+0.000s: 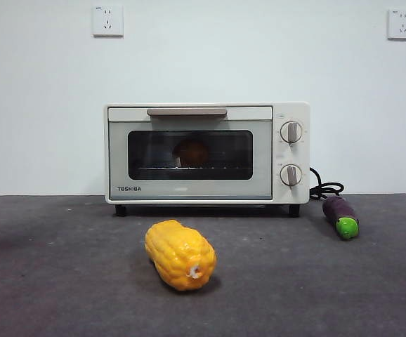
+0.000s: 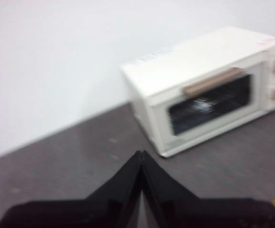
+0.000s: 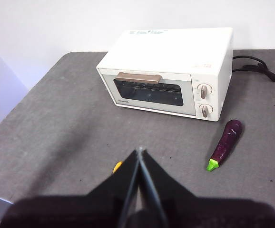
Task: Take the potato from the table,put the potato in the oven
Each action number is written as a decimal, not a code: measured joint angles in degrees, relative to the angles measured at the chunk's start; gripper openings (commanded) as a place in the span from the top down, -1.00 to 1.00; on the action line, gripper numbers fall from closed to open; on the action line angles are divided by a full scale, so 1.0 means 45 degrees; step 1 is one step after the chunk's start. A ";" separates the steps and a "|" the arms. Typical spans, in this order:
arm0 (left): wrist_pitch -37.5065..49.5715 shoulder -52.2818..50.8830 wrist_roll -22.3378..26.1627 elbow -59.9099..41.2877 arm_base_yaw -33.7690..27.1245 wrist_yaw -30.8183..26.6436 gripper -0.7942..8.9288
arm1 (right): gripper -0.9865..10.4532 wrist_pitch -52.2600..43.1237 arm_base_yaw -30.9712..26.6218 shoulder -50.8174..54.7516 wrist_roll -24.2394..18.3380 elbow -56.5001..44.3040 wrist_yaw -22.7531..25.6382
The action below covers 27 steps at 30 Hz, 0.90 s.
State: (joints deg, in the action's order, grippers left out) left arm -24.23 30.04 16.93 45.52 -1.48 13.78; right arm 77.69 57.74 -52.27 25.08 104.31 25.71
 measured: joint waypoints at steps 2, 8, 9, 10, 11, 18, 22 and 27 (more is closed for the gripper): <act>0.1753 -0.0612 0.0024 -0.1729 -0.0010 -0.0044 0.85 | 0.82 0.0000 0.0000 0.0000 0.0000 0.0000 -0.0005; 0.4532 -0.2788 -0.0933 -0.6863 -0.0010 -0.1078 0.85 | 0.82 0.0000 0.0000 0.0005 0.0000 0.0000 0.0000; 0.4537 -0.3225 -0.1171 -0.7490 -0.0010 -0.1287 0.85 | 0.82 0.0000 0.0000 0.0005 0.0000 -0.0005 0.0000; 0.4532 -0.3648 -0.1384 -0.8019 -0.0019 -0.1375 0.85 | 0.82 0.0000 0.0000 0.0000 0.0000 0.0000 0.0000; 0.4537 -0.4041 -0.1554 -0.8437 -0.0019 -0.1491 0.85 | 0.82 0.0000 0.0000 0.0000 0.0000 0.0000 0.0000; 0.4648 -0.5785 -0.2016 -0.9763 -0.0019 -0.2273 0.85 | 0.82 0.0000 0.0000 -0.0005 0.0000 0.0000 0.0000; 0.4167 -0.6052 -0.2225 -0.9884 -0.0019 -0.2939 0.85 | 0.82 0.0000 0.0000 0.0000 0.0000 0.0000 0.0000; 0.3512 -0.6547 -0.2346 -0.9884 -0.0019 -0.3774 0.85 | 0.82 0.0005 0.0000 0.0000 0.0000 0.0000 0.0000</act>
State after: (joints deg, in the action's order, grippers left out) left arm -8.43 0.58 6.37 1.04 -1.56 -3.20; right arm 77.71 57.74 -52.27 25.08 104.31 25.71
